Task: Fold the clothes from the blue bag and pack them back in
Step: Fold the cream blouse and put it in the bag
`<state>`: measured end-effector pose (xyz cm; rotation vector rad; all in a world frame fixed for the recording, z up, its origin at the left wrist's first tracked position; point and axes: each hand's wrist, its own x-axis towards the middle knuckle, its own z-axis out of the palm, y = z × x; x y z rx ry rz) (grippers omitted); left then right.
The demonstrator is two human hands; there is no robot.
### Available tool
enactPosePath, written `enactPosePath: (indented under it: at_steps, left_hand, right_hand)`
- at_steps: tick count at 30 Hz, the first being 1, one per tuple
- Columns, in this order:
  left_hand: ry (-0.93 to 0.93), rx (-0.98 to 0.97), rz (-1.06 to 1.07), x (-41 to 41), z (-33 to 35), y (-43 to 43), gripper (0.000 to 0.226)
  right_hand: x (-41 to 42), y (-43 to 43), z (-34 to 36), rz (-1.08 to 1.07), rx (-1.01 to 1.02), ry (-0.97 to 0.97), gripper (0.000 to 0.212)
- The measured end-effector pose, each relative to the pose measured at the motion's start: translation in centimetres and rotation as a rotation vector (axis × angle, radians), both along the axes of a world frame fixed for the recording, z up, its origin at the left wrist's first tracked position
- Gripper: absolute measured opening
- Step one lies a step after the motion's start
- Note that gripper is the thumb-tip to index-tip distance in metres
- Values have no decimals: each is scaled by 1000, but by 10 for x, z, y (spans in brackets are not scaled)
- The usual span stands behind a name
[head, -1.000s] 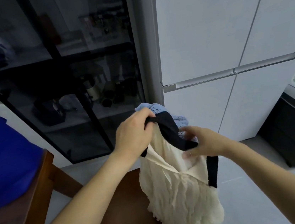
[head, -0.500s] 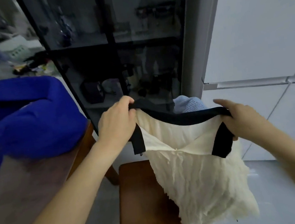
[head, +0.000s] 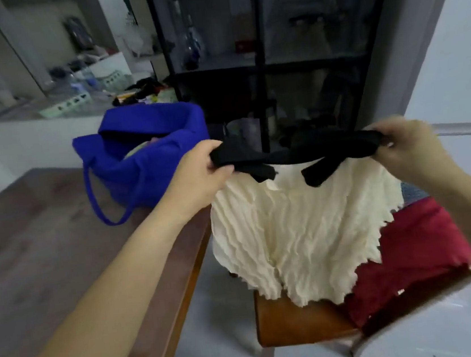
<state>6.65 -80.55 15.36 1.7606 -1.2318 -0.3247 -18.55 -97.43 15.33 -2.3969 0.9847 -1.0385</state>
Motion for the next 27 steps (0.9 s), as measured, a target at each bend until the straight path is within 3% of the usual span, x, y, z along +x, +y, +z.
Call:
enactPosePath:
  at_steps: [2,5,9,12,15,19,22,24,27]
  left_hand:
    - [-198,-76,126,12,-4,25,23]
    - [-391,-122,220,30,-8,60,21]
    - [-195,-107,150,44,-4,96,6]
    - [21,-155,136,60,-1,122,27]
    - [218,-288,3,70,2,150,40]
    - [331,-374,-54,80,17,185,29]
    - [458,-420,-91,86,28,212,18]
    - [452,-431,-16,91,32,224,22]
    - [199,-423,274,98,38,237,19]
  right_hand:
    - [17,22,-7,-1,-94,-30,21]
    - [42,54,-13,38,-40,-110,21]
    - [73,89,-14,137,111,-223,29]
    - [91,110,-6,308,136,-286,43]
    - [107,120,4,421,153,-304,42]
    - [128,124,12,440,170,-306,55]
    - [143,133,14,531,229,-329,53]
    - [154,144,18,561,228,-321,44]
    - [169,164,26,593,185,-293,43]
